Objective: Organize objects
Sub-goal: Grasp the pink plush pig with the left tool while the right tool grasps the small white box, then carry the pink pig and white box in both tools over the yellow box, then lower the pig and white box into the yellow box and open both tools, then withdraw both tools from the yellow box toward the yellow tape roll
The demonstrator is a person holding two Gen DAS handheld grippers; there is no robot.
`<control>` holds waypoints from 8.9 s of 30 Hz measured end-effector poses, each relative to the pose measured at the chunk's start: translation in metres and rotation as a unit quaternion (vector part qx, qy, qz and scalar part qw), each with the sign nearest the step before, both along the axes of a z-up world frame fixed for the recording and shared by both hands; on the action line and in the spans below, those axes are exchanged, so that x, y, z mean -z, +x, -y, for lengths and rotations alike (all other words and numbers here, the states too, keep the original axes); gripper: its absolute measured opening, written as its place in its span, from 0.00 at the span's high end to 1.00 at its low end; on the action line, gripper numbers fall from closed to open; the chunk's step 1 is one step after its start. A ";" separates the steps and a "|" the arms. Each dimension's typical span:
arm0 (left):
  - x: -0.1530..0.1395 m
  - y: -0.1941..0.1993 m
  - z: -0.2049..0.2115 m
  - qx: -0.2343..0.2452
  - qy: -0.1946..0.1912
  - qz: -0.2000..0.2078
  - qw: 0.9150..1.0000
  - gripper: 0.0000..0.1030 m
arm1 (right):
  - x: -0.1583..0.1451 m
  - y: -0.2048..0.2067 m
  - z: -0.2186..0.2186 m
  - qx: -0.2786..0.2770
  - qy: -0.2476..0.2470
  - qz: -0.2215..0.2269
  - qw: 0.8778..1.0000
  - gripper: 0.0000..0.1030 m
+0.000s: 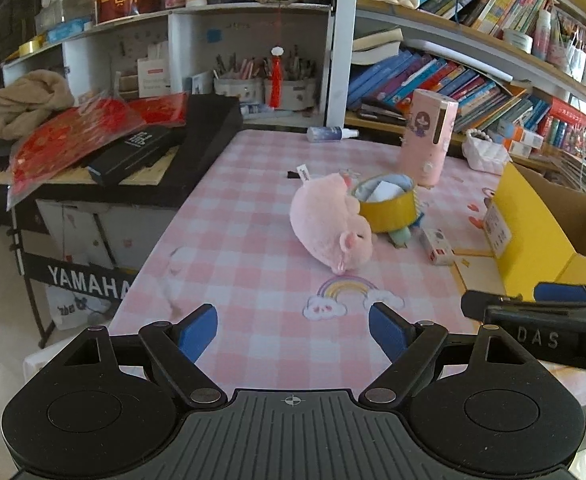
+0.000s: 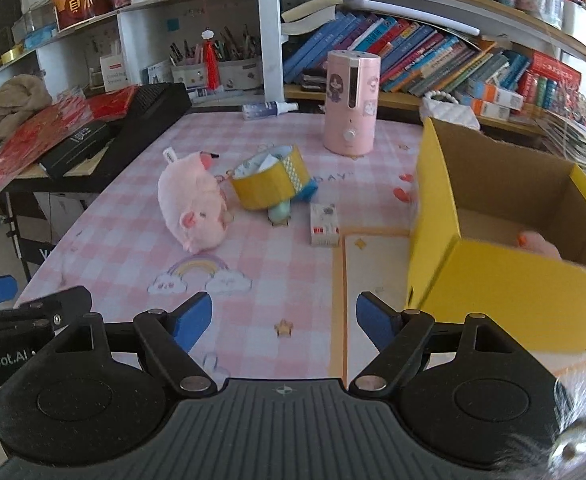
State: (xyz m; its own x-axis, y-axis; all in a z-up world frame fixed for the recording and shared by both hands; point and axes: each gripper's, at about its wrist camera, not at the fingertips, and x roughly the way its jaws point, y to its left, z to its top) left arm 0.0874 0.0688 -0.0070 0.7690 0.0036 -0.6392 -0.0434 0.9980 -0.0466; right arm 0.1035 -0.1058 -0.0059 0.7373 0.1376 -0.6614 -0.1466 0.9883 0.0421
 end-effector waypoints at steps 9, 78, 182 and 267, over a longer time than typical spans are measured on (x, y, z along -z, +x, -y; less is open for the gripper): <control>0.004 0.048 0.005 -0.017 -0.006 -0.008 1.000 0.17 | 0.005 0.063 -0.001 -0.024 -0.003 -0.009 1.000 0.30; 0.001 0.086 -0.003 0.018 -0.079 -0.036 0.996 0.38 | 0.005 0.102 0.006 -0.057 0.006 -0.015 0.998 0.73; -0.033 0.068 0.270 0.281 -0.041 0.076 0.956 0.37 | -0.069 0.012 0.266 0.160 -0.003 0.119 0.980 0.73; 0.009 -0.045 0.176 0.255 0.018 -0.021 0.967 0.17 | 0.010 -0.095 0.174 0.182 -0.012 -0.048 0.982 0.41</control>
State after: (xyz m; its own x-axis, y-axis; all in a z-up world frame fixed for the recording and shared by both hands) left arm 0.0424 -0.1068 -0.0161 0.6504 -0.3464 -0.6760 0.4538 0.8909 -0.0199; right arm 0.0089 -0.2800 -0.0155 0.6683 -0.1397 -0.7306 0.2193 0.9755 0.0141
